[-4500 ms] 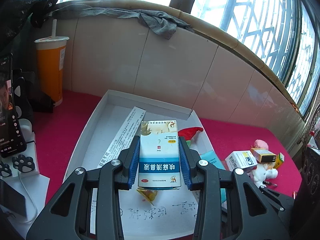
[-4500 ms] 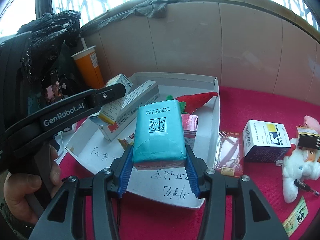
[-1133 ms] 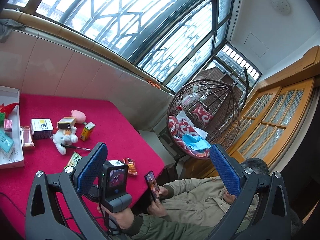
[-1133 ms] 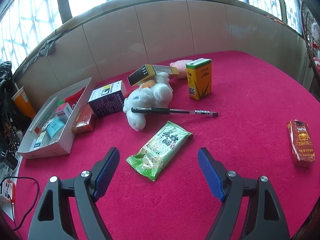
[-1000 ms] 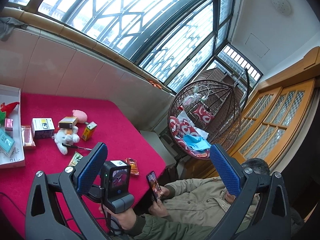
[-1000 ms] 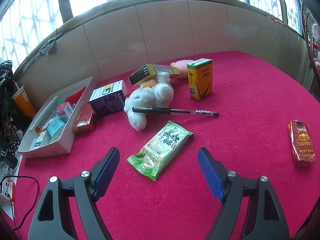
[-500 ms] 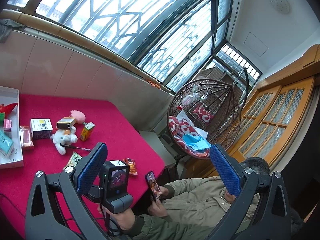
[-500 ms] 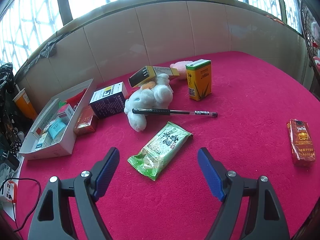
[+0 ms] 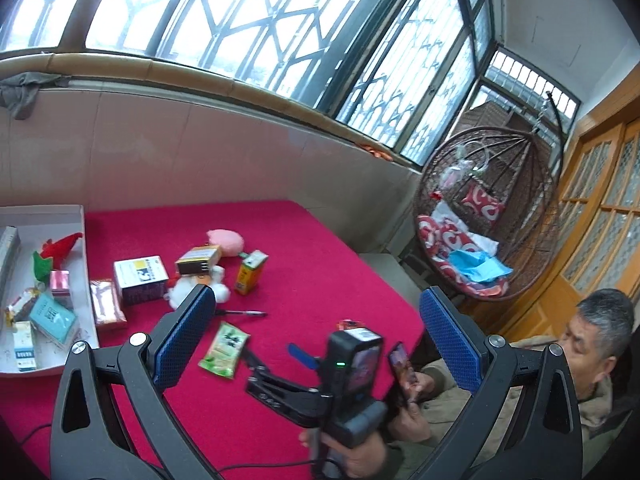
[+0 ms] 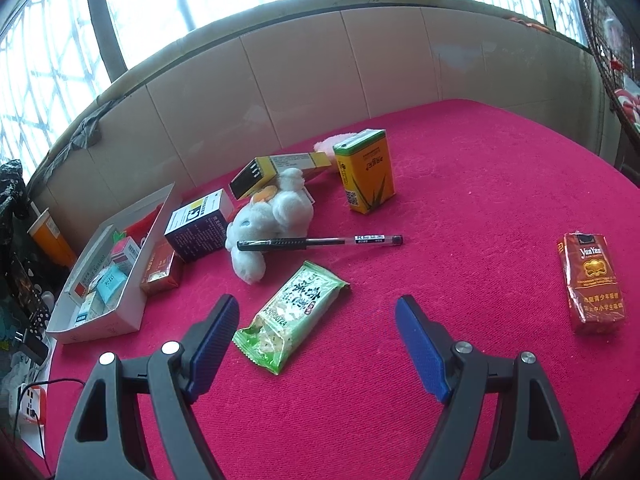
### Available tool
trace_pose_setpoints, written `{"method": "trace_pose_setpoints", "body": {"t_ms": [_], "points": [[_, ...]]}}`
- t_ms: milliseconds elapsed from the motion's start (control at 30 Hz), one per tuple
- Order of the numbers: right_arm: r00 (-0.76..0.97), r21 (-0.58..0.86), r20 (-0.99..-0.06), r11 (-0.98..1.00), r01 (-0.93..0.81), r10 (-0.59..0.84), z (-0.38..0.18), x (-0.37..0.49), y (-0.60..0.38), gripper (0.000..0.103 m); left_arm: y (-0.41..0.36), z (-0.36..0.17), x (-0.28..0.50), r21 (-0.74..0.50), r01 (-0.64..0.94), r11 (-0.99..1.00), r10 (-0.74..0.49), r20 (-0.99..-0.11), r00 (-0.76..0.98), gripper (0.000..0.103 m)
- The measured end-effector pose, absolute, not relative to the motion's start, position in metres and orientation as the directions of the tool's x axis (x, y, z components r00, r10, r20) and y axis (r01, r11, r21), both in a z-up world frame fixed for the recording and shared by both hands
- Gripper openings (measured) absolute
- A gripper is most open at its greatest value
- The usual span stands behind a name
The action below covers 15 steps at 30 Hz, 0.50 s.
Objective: Organize objects
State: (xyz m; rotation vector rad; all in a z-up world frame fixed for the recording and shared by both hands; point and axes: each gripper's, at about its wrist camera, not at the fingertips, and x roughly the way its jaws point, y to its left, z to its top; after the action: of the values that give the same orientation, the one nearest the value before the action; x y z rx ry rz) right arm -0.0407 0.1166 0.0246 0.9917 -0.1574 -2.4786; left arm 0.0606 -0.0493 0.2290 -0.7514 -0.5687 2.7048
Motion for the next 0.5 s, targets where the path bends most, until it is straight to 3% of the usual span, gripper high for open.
{"method": "trace_pose_setpoints", "body": {"t_ms": [200,267,367,500], "points": [[-0.650,0.255,-0.611,-0.890,0.378,-0.451,0.033,-0.047,0.128,0.086,-0.080,0.147,0.025,-0.285,0.015,-0.958,0.155,-0.566,-0.810,0.103],[-0.670,0.234,-0.601,-0.897,0.375,-0.436,0.037,-0.047,0.132,0.087,-0.090,0.120,0.022,-0.283,0.056,-0.957,0.134,-0.607,-0.783,0.103],[-0.694,0.202,-0.594,-0.910,0.363,-0.408,0.040,-0.050,0.136,0.103,-0.100,0.091,0.019,-0.311,0.088,-0.946,0.141,-0.641,-0.754,0.103],[-0.695,0.194,-0.599,-0.915,0.355,-0.397,0.039,-0.053,0.140,0.103,-0.102,0.074,0.021,-0.310,0.113,-0.944,0.126,-0.655,-0.745,0.103]]}}
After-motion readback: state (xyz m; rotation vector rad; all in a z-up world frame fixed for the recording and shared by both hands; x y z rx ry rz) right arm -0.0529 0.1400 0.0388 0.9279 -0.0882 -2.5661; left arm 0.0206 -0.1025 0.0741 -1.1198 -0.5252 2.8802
